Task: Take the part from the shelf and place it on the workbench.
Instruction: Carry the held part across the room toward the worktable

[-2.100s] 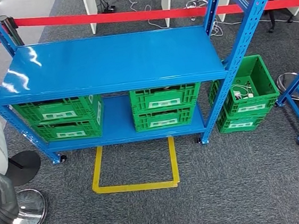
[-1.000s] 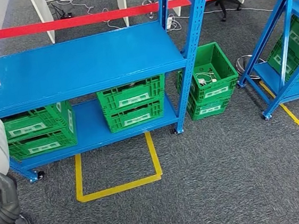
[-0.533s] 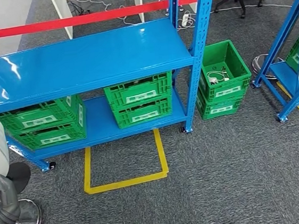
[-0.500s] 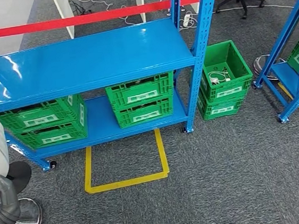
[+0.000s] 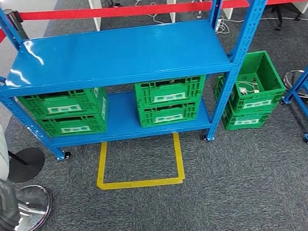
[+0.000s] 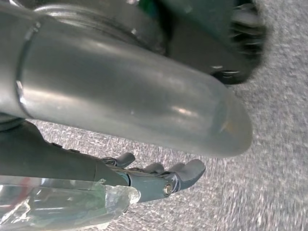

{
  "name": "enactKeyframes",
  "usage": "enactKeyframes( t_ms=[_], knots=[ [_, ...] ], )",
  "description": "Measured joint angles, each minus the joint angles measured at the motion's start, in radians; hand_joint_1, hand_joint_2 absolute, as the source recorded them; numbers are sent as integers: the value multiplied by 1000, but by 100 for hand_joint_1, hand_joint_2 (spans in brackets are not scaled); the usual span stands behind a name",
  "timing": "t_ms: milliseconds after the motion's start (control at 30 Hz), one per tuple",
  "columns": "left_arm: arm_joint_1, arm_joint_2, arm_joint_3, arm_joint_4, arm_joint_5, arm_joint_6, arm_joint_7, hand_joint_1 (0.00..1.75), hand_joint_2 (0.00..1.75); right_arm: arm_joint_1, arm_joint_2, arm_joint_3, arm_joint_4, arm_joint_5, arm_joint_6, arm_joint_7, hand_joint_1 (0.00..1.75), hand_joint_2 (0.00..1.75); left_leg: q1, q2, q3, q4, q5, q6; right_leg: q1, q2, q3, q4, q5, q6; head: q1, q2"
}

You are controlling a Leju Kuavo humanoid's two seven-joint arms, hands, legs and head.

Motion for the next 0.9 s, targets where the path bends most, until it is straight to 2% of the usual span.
enactKeyframes(
  t_ms=[100, 133, 233, 267, 300, 333, 367, 400, 467, 500, 533, 567, 600, 633, 700, 733, 767, 833, 867, 900],
  knots=[
    [0, 0, 0, 0, 2, -2, 0, 175, 175, 1, 0, 0, 0, 1, 1, 0, 0, 0, 0, -7, -1, 0, 1, 0, 0, 0, -3, 4, 6, -1, 0, 0],
    [0, 0, 0, 0, 4, -4, 0, 175, 175, 1, 0, 1, 0, 1, 2, 0, 0, 0, 1, -21, -1, 0, 2, -2, -1, 10, 27, -59, 43, -3, 0, 0],
    [-1, -2, 0, 0, 10, -10, 1, 175, 175, -1, 0, 4, 0, 3, 3, 2, 0, 0, 0, -70, -7, 3, 10, -19, -7, 69, 141, -294, 144, -12, 0, 0],
    [0, -2, 0, 0, 11, -11, 1, 175, 175, -1, 0, 4, 0, 4, 4, 2, 0, 0, 1, -80, -11, 3, 14, -27, -7, 75, 147, -307, 143, -16, -1, 0],
    [1, -2, 0, 0, 11, -11, 1, 175, 175, -1, 0, 5, 0, 4, 5, 3, 0, 0, 3, -89, -14, 1, 18, -34, -5, 64, 148, -306, 146, -23, -1, 0],
    [2, -3, 0, 0, 12, -11, 1, 175, 175, -1, 0, 5, 0, 5, 5, 4, 0, 0, 4, -88, -18, 2, 19, -40, -5, 54, 149, -307, 150, -30, -1, 0],
    [3, -3, 0, 0, 14, -12, 1, 175, 175, -2, 0, 5, 0, 5, 5, 4, 0, 0, 4, -74, -25, 14, 11, -45, -6, 43, 148, -309, 154, -38, -3, 0],
    [3, -3, 0, 0, 16, -14, 2, 175, 175, -2, 0, 5, 0, 5, 5, 5, 0, 0, 3, -53, -40, 43, -9, -50, -7, 32, 148, -312, 157, -44, -6, 0],
    [1, -4, 0, 0, 21, -18, 2, 175, 175, -1, 0, 5, 0, 5, 5, 5, 0, 0, 1, -7, -94, 161, -76, -57, -5, 8, 145, -314, 159, -51, -11, 0],
    [0, -4, 0, 0, 22, -20, 3, 175, 175, 1, 0, 5, 0, 5, 6, 6, 0, 0, 2, 1, -125, 230, -106, -59, -4, -5, 143, -313, 159, -51, -12, 0],
    [1, -4, 0, 0, 23, -22, 3, 175, 175, 2, 0, 5, 0, 6, 6, 6, 0, 0, 2, 3, -146, 277, -121, -60, -3, -19, 142, -313, 159, -52, -12, 0],
    [1, -5, 0, 0, 24, -23, 3, 175, 175, 2, 0, 5, 0, 6, 6, 5, 0, 0, 2, 5, -149, 290, -118, -60, -2, -33, 141, -313, 158, -52, -12, 0],
    [1, -5, 0, 0, 25, -25, 4, 175, 175, 1, 0, 5, 0, 6, 5, 4, 0, 0, 1, 7, -131, 262, -96, -58, -1, -45, 142, -313, 158, -52, -12, 0],
    [1, -5, 0, 0, 27, -27, 4, 175, 175, 0, 0, 5, 0, 6, 5, 2, 0, 0, 0, 16, -96, 201, -64, -55, 0, -56, 143, -313, 158, -51, -12, 0],
    [-3, -5, 0, 0, 30, -31, 5, 175, 175, -3, 0, 5, 0, 6, 4, -3, 0, 0, -7, 67, -20, 66, -18, -45, 5, -74, 146, -311, 154, -46, -13, 0],
    [-5, -5, 0, 0, 31, -33, 5, 175, 175, -4, 0, 5, 0, 6, 4, -5, 0, 0, -10, 86, 2, 24, -10, -39, 8, -83, 146, -310, 152, -42, -12, 0],
    [-7, -5, 0, 0, 33, -34, 6, 175, 175, -4, 0, 5, 0, 6, 4, -7, 0, 0, -14, 95, 9, 6, -9, -34, 11, -93, 147, -309, 150, -38, -12, 0],
    [-7, -5, 0, 0, 34, -35, 6, 175, 175, -5, -1, 5, 0, 6, 3, -8, 0, 0, -14, 71, 5, 2, -6, -22, 12, -112, 149, -310, 147, -29, -11, 0],
    [-7, -5, 1, 0, 34, -35, 6, 175, 175, -6, -1, 5, 0, 6, 3, -7, 0, 0, -12, 59, 4, 0, -4, -17, 10, -105, 146, -302, 138, -23, -11, 0],
    [-9, -5, 2, 0, 35, -35, 6, 175, 175, -6, -1, 5, 0, 7, 3, -7, 0, 0, -9, 47, 4, -2, -1, -11, 8, -85, 135, -276, 119, -18, -9, 0]
  ],
)
